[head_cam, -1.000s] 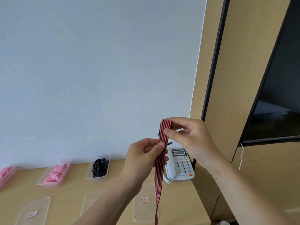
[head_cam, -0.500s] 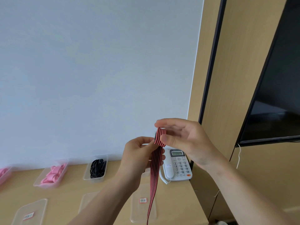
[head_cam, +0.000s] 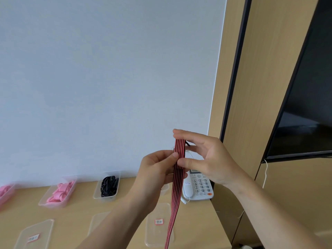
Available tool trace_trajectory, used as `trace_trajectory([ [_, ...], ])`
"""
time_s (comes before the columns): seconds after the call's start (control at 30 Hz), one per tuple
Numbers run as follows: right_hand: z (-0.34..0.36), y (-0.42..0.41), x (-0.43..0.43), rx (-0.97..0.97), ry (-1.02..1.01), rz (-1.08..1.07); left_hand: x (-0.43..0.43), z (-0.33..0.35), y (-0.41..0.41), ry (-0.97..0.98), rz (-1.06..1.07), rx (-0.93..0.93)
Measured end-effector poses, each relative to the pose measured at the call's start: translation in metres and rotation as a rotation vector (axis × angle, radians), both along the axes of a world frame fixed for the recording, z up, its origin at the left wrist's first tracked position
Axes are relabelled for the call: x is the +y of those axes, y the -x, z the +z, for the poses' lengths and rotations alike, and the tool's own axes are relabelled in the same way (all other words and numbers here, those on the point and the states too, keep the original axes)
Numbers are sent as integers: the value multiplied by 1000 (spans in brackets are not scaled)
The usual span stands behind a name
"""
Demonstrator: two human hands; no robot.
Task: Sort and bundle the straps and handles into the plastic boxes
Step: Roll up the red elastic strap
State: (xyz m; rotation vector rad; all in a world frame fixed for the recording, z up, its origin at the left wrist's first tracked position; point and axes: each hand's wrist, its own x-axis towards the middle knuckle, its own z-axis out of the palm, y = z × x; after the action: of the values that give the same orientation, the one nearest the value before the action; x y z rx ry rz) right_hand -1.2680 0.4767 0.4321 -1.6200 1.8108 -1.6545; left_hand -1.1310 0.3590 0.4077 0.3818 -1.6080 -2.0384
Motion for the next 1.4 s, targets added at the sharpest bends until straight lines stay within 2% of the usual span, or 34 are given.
trace_trajectory([
  [0.07, 4, 0, -1, -81, -51, -50, 1, -1, 1, 6, 23, 5],
  [0.17, 6, 2, -4, -65, -135, -105, 3, -2, 1, 3, 21, 16],
  [0.4, 4, 3, -5, -41, -89, -154, -2, -8, -3, 37, -42, 26],
  [0.53, 2, -2, -5, -53, -17, -148, -3, -11, -2, 52, -1, 29],
  [0.7, 9, -8, -2, -315, 136, -67, 0, -12, 0, 42, 92, 12],
  [0.83, 5, -9, 2, -357, 106, 4, 1, -13, 2, 38, 144, -10],
  [0.9, 5, -8, 5, -380, 28, 47, 1, -13, 2, 39, 154, -17],
  [1.07, 8, -6, 12, -372, -228, 103, 2, -14, 4, 53, 161, -49],
  [1.23, 5, -6, 16, -318, -196, 72, 1, -17, 5, 54, 162, -126],
  [1.4, 4, -2, 16, -141, -163, -8, 4, -10, 3, 67, 32, -177],
])
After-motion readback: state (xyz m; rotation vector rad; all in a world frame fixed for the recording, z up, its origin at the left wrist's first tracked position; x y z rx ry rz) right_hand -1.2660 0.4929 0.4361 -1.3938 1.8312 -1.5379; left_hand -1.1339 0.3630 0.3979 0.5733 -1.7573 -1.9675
